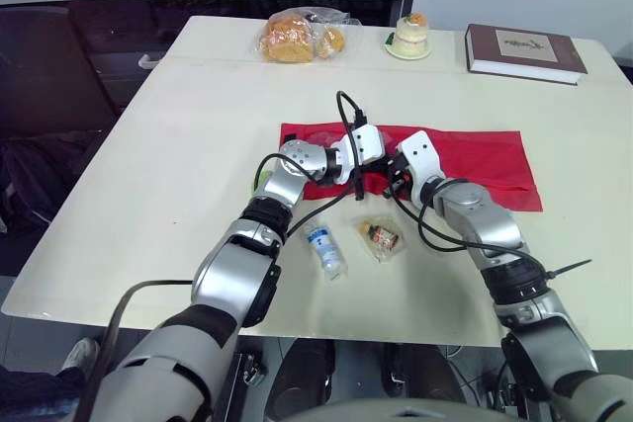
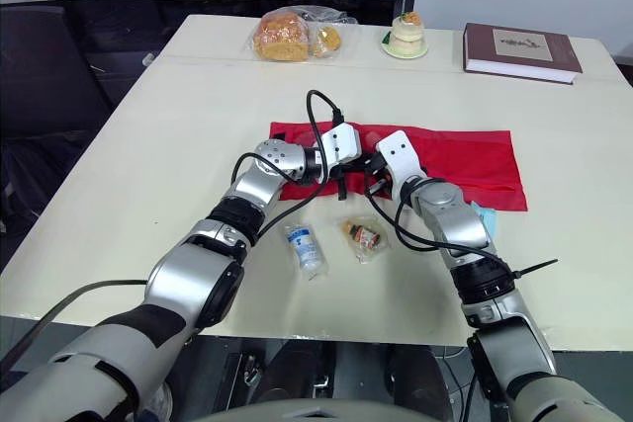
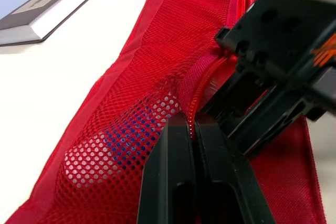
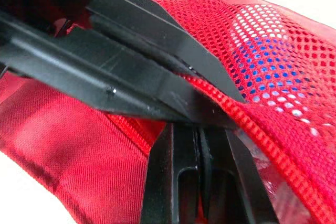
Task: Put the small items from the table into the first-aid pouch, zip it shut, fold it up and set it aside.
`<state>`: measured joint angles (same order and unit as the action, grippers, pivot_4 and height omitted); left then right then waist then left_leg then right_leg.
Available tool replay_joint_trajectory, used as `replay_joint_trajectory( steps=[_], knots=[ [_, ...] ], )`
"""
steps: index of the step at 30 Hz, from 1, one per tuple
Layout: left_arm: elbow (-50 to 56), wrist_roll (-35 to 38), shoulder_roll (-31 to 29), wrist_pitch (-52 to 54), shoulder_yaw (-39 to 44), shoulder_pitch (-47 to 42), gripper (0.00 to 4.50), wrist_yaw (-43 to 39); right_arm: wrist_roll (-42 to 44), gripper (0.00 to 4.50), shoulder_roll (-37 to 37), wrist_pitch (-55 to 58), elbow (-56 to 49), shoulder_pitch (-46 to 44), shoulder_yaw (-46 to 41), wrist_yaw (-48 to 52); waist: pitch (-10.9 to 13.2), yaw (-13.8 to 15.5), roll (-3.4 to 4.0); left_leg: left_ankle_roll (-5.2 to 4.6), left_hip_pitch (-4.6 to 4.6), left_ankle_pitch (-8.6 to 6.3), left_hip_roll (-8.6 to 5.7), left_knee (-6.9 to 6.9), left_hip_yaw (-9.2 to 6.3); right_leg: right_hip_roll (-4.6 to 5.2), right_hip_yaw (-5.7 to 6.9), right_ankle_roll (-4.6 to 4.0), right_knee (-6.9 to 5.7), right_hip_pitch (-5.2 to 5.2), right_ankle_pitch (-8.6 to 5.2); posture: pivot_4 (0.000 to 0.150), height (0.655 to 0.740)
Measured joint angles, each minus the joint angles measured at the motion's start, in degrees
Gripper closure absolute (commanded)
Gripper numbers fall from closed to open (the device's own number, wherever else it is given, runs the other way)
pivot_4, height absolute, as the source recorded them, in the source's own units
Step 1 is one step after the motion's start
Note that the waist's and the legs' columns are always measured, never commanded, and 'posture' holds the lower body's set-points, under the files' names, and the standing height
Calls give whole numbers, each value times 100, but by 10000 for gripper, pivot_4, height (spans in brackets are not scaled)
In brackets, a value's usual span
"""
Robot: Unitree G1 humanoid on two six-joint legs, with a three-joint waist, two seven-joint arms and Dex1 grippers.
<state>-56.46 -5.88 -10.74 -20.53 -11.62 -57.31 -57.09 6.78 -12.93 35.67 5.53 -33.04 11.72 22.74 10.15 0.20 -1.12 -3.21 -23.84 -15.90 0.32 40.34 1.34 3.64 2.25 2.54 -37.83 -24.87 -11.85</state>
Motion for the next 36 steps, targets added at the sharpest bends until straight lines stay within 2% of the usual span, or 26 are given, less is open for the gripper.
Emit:
replay_joint_trajectory(
  steps=[5, 10, 14, 19, 24, 30, 36],
  knots=[
    [-14, 37, -17, -29, 6, -13, 45000, 67, 72, 44384, -283, 55, -453, 187, -52, 296, 0, 7, 0, 0, -1, 0, 0, 0, 0, 0, 0, 0, 2, 0, 0, 1500, 7289],
    [-111, 34, -29, -27, 1, -19, 45000, 103, 411, 44384, -954, 481, -1632, 588, -337, 761, 0, 8, 0, 0, 0, 0, 0, 0, -1, 0, 1, 0, 0, 0, 0, 1500, 7289],
    [-119, 35, -29, -26, 0, -20, 45000, 103, 659, 44384, -1292, 813, -2086, 784, -557, 944, 0, 9, 0, 0, 0, 0, 1, 0, 0, 0, 1, 0, 0, 0, 0, 1500, 7289],
    [-123, 34, -18, -26, -4, -20, 45000, 98, 543, 44384, -1605, 895, -1985, 846, -595, 913, 0, 24, 0, 0, 0, 0, 0, 0, 0, 0, 1, 0, 2, 1, 0, 1500, 7289],
    [-157, 34, -20, -26, -5, -23, 45000, 92, 175, 44384, -1533, 752, -1350, 847, -397, 654, 0, 24, 0, 0, 0, 0, 0, 0, 1, -1, 0, 0, 1, 0, 0, 1500, 7289],
    [-182, 34, -23, -26, -6, -59, 45000, 59, -108, 44384, -1022, 140, -651, 547, -261, 417, 0, -2, 0, 0, 0, 0, 0, 0, 0, -1, 0, 0, 1, 0, 0, 1500, 7289],
    [-185, 34, -22, -26, -7, -66, 45000, 53, -159, 44384, -654, -133, -537, 371, -116, 453, 0, -16, 0, 0, 0, 0, 0, 0, -1, 0, 0, 0, 1, 0, 0, 1500, 7289]
  ],
)
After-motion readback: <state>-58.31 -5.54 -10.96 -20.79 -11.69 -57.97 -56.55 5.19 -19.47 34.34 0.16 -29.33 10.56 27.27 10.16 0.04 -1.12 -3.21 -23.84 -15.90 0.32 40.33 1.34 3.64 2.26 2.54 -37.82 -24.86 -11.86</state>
